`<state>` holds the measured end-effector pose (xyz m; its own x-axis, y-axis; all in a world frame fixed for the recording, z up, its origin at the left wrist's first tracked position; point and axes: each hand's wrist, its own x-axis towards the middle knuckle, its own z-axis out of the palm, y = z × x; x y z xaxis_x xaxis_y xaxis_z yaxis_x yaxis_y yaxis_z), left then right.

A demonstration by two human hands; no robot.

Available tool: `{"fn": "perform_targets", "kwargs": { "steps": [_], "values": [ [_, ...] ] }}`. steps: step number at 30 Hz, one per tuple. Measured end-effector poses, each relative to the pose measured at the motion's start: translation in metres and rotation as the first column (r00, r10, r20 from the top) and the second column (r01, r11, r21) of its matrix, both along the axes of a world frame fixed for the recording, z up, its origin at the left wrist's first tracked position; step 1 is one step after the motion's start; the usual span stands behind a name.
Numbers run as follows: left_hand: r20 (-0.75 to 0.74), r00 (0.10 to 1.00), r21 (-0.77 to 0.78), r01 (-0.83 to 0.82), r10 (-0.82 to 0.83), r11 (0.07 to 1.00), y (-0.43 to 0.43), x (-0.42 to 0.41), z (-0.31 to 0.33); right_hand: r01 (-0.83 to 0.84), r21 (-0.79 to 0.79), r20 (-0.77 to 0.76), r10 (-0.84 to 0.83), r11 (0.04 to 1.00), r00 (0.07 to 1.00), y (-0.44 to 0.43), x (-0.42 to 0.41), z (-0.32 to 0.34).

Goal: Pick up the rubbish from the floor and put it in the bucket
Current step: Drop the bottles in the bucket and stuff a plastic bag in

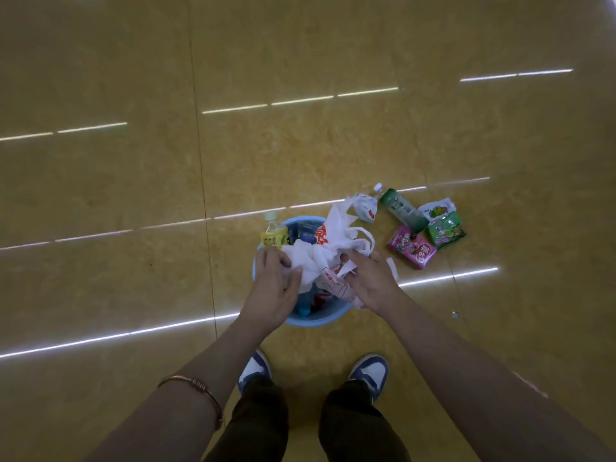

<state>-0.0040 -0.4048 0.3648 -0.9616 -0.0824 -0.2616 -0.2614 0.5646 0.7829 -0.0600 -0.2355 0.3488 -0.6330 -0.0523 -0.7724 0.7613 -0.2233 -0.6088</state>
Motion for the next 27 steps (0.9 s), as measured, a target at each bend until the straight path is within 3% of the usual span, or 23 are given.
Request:
{"fn": "perform_targets", "kwargs": {
  "steps": [2,5,8,11,15,18,21,23,25,26,27],
  "values": [
    [0.030,0.997,0.005,0.077,-0.077,0.997,0.003,0.005,-0.025,-0.058,0.041,0.009,0.058,0.997,0.998,0.002,0.004,-0.021],
    [0.062,0.977,-0.027,0.204,-0.202,0.979,0.004,0.008,-0.057,-0.324,0.281,-0.022,0.343,0.904,0.939,0.008,0.011,-0.048],
    [0.155,0.924,-0.079,0.364,-0.349,0.928,0.004,0.012,-0.079,-0.547,0.403,-0.019,0.605,0.733,0.796,0.005,0.017,-0.058],
    [0.223,0.872,-0.172,0.475,-0.435,0.863,0.005,0.020,-0.097,-0.711,0.413,-0.036,0.790,0.569,0.612,0.002,0.020,-0.058],
    [0.224,0.883,-0.301,0.464,-0.412,0.833,0.005,0.028,-0.094,-0.744,0.414,-0.058,0.831,0.525,0.554,0.007,0.022,-0.052],
    [0.240,0.857,-0.434,0.514,-0.455,0.740,0.011,0.021,-0.084,-0.760,0.396,0.017,0.823,0.516,0.568,0.015,0.022,-0.053],
    [0.347,0.806,-0.441,0.591,-0.480,0.675,0.014,0.010,-0.074,-0.757,0.401,0.037,0.816,0.516,0.577,0.016,0.020,-0.051],
    [0.350,0.812,-0.448,0.583,-0.467,0.678,0.014,0.007,-0.074,-0.698,0.580,0.026,0.847,0.420,0.532,0.018,0.018,-0.046],
    [0.355,0.829,-0.444,0.557,-0.433,0.702,0.012,0.008,-0.076,-0.589,0.773,0.141,0.843,0.234,0.519,0.025,0.019,-0.044],
    [0.341,0.841,-0.446,0.539,-0.421,0.715,0.009,0.009,-0.077,-0.590,0.791,0.230,0.815,0.162,0.532,0.028,0.020,-0.042],
    [0.325,0.849,-0.448,0.526,-0.416,0.723,0.007,0.011,-0.077,-0.628,0.763,0.290,0.786,0.155,0.547,0.028,0.023,-0.042]
  ]
}}
